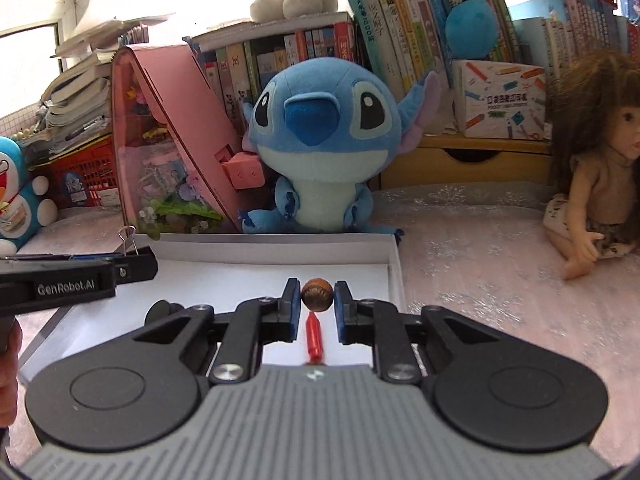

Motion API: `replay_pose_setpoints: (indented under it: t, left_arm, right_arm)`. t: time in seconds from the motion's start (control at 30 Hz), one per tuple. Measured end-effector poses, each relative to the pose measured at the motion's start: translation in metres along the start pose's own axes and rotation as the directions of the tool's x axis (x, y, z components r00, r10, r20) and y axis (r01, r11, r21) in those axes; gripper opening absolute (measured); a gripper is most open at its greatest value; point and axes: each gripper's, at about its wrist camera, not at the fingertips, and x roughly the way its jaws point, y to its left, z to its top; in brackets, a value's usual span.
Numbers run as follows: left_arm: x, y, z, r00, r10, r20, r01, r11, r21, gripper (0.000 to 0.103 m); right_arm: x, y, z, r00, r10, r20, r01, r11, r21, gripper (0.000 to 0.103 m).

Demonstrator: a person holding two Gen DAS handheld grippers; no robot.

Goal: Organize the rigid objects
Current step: 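Carry the binder clip in the left tool while the right tool carries the acorn over the tray, then open the left tool to drop the binder clip while the right tool releases the acorn in the tray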

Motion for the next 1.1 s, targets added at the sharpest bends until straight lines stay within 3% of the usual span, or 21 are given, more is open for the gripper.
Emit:
replay_pose_setpoints:
  t: [0.3, 0.47, 0.97, 1.1]
  left_arm:
    - [0.037, 0.007, 0.002, 0.996, 0.014, -0.089, -0.015, 1.000, -0.004, 0.034]
    - [0.047, 0.009, 0.002, 0.995, 0.014, -0.102, -0.013, 1.000, 0.008, 0.034]
    - [0.056, 0.007, -0.002, 0.990, 0.027, -0.141, -0.022, 0.999, 0.035, 0.034]
    - [0.054, 0.008, 0.000, 0.991, 0.017, -0.134, -0.014, 1.000, 0.022, 0.034]
  right_arm:
    - [0.048, 0.007, 0.008, 0.995, 0.000, -0.103, 0.000, 1.000, -0.006, 0.021]
    - [0.061, 0.011, 0.009, 0.989, -0.018, -0.147, 0.013, 0.999, -0.033, 0.022]
    - [0.066, 0.011, 0.009, 0.983, -0.024, -0.180, 0.018, 0.999, -0.030, 0.022]
    - [0.063, 0.009, 0.010, 0.987, -0.016, -0.160, 0.014, 1.000, -0.015, 0.031]
